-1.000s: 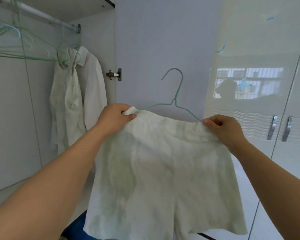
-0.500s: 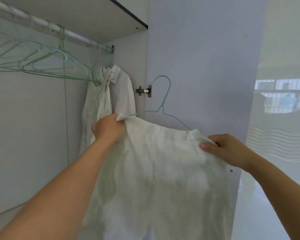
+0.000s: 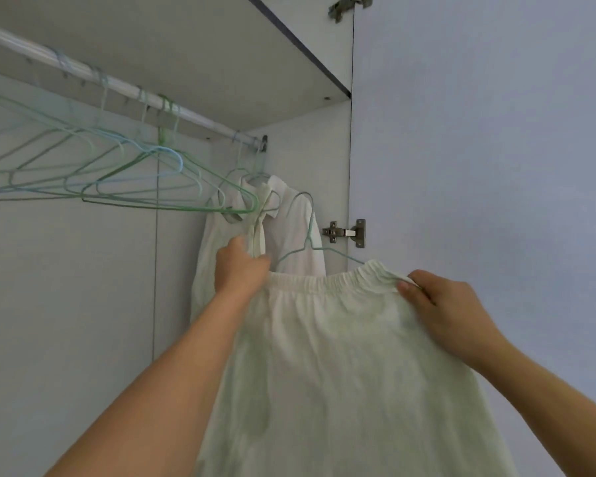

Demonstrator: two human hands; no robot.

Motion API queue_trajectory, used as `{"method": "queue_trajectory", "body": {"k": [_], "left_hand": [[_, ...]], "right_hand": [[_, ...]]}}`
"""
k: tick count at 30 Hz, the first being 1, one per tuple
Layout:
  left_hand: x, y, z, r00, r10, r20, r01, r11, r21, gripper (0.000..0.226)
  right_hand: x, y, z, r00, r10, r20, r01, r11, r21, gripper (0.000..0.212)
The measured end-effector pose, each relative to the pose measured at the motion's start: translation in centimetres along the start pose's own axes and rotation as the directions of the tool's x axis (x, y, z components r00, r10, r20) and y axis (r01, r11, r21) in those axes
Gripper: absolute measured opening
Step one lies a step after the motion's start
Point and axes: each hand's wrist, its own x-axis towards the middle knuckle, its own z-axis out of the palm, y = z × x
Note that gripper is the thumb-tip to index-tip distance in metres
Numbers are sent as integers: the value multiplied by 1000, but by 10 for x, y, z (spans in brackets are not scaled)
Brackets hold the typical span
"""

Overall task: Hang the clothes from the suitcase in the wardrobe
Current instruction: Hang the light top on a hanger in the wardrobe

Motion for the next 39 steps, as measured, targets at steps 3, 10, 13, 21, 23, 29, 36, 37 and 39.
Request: {"method": "queue_trajectory", "body": {"k": [3, 10, 13, 21, 23, 29, 36, 37, 39], "left_hand": [[27, 13, 3, 994, 97, -59, -99, 995, -21, 53], [62, 18, 9, 994, 105, -37, -105, 994, 4, 41], [61, 13, 4, 986, 156, -57, -155, 988, 23, 49], [69, -8, -3, 989, 140, -46, -139, 990, 19, 48], [73, -8, -2, 994, 106, -13, -106, 994, -8, 52], [84, -9, -7, 998, 50, 48, -49, 998, -32, 62], [87, -16, -9, 997, 77, -30, -79, 995, -65, 56], [88, -16, -9, 996, 80, -25, -81, 995, -62, 54], [91, -14, -11, 995, 96, -24, -97, 994, -52, 49]], "right_hand": [[27, -17, 24, 999, 1, -51, 0, 1000, 20, 37], [89, -61, 71, 988, -66, -138, 65, 998, -9, 38], [108, -69, 89, 984, -91, -157, 87, 996, -30, 31], [105, -43, 115, 986, 47, -163, -32, 995, 92, 31], [109, -45, 114, 982, 85, -166, -65, 990, 124, 34], [146, -81, 126, 985, 14, -170, 10, 990, 140, 34], [192, -124, 145, 972, -104, -212, 114, 993, 35, 24], [196, -128, 147, 968, -100, -229, 110, 993, 31, 24], [207, -136, 150, 964, -74, -256, 87, 995, 40, 23]]}}
